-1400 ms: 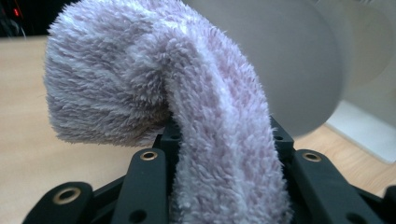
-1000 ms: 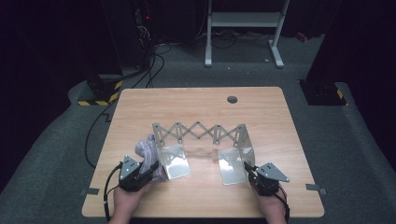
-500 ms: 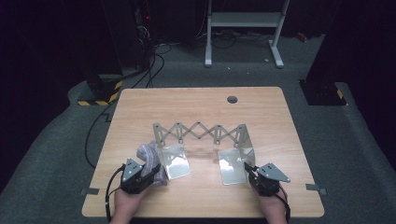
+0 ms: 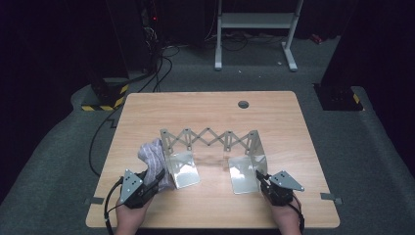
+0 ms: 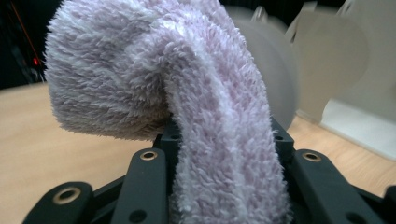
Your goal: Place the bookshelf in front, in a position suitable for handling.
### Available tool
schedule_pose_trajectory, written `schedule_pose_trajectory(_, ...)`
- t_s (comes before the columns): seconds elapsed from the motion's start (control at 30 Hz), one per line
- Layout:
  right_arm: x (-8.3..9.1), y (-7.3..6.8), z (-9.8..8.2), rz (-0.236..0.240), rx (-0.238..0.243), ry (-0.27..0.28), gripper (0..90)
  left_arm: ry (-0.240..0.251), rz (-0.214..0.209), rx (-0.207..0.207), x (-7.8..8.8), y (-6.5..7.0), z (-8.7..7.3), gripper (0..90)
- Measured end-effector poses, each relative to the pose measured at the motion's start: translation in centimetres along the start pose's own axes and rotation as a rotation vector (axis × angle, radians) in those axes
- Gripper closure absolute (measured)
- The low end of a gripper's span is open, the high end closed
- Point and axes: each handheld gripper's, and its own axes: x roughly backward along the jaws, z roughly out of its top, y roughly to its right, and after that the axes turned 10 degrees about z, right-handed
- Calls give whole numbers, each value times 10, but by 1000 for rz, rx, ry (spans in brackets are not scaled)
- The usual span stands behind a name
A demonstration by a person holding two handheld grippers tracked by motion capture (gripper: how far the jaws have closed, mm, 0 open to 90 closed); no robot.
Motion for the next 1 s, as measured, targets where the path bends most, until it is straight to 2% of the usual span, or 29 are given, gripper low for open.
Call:
schedule_pose_trajectory(0.03, 0, 0, 0, 1, 2, -1, 823, -51, -1, -10, -8, -1, -9, 619)
schedule_pose_trajectory(0.07, 0, 0, 0, 0, 1, -1, 823, -76, -6, -7, -12, -1, -13, 619)
schedule_pose_trajectory(0.1, 0, 0, 0, 0, 0, -1, 823, -96, -13, -3, -16, -2, -16, 619)
schedule_pose_trajectory(0.13, 0, 0, 0, 0, 0, -1, 823, -96, -13, -3, -16, -2, -16, 620)
schedule_pose_trajectory(0.17, 0, 0, 0, 0, 1, -1, 823, -140, -16, 0, -24, -3, -24, 620)
schedule_pose_trajectory(0.2, 0, 0, 0, 0, 1, -1, 823, -140, -16, 0, -24, -3, -24, 620)
schedule_pose_trajectory(0.23, 0, 0, 0, 1, 1, 0, 823, -199, -29, 3, -32, -4, -31, 620)
schedule_pose_trajectory(0.27, 0, 0, 0, 1, 3, 0, 823, -199, -29, 3, -32, -4, -31, 620)
schedule_pose_trajectory(0.3, 0, 0, 0, 2, 3, -1, 824, -262, -37, -1, -40, -5, -39, 620)
schedule_pose_trajectory(0.37, 0, 0, 0, 2, 2, -1, 823, -321, -41, 8, -47, -6, -42, 620)
schedule_pose_trajectory(0.57, 1, 0, 0, 2, 4, -1, 822, -323, -24, 13, -54, -11, -40, 620)
schedule_pose_trajectory(0.67, 1, 0, 0, 2, 2, -2, 822, -322, -7, 27, -63, -18, -33, 620)
schedule_pose_trajectory(0.7, 1, 0, 0, 2, 1, -2, 822, -302, 2, 35, -67, -22, -27, 621)
schedule_pose_trajectory(0.73, 1, 0, 0, 2, 1, -2, 822, -302, 2, 35, -67, -22, -27, 622)
schedule_pose_trajectory(0.87, 1, 0, 0, 4, 3, 0, 820, -198, 30, 51, -64, -30, 6, 624)
schedule_pose_trajectory(0.97, 1, 0, -1, 1, 3, -2, 819, -139, 40, 53, -58, -31, 25, 624)
schedule_pose_trajectory(1.0, 1, 1, -1, 2, 3, 1, 818, -90, 44, 59, -51, -32, 38, 624)
